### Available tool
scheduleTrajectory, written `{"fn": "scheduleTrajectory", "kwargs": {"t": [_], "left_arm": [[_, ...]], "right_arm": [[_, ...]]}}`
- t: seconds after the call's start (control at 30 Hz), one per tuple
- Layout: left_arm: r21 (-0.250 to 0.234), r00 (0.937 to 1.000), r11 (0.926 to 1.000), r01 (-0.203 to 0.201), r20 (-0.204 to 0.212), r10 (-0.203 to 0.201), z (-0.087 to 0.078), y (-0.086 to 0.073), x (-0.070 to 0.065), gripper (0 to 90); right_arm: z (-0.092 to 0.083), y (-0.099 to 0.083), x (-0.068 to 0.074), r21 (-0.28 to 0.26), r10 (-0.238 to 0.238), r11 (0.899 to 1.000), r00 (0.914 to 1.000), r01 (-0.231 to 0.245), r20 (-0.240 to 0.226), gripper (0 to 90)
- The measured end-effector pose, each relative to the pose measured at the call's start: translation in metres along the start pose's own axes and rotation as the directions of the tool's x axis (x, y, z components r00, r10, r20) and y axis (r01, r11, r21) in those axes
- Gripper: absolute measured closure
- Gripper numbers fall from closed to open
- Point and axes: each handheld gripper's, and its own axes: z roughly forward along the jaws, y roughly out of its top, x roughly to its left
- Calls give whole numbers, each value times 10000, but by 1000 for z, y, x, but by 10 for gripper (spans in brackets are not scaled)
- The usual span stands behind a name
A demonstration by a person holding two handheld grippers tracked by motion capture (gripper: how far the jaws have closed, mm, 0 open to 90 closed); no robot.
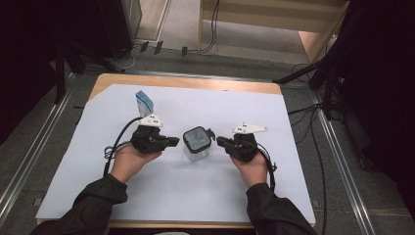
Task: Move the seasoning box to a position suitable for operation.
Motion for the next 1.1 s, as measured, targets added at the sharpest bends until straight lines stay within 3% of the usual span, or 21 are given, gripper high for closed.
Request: {"fn": "scheduleTrajectory", "kwargs": {"t": [0.2,0.27,0.6,1.1], "left_arm": [[54,10000,10000,-33,-54,34,6,-2,-1,900],[5,9999,10000,-15,-170,15,8,-4,-1,900],[247,9999,9996,128,75,-130,21,-5,-2,900],[402,9995,9991,127,280,-138,22,-6,2,900]], "right_arm": [[9,-2,4,165,25,9999,9993,-19,-368,900],[15,-3,9,231,-50,9997,9996,57,-265,900],[20,-3,8,210,118,9997,9995,-111,-306,900],[21,-4,12,302,255,9992,9993,-247,-261,900]]}}
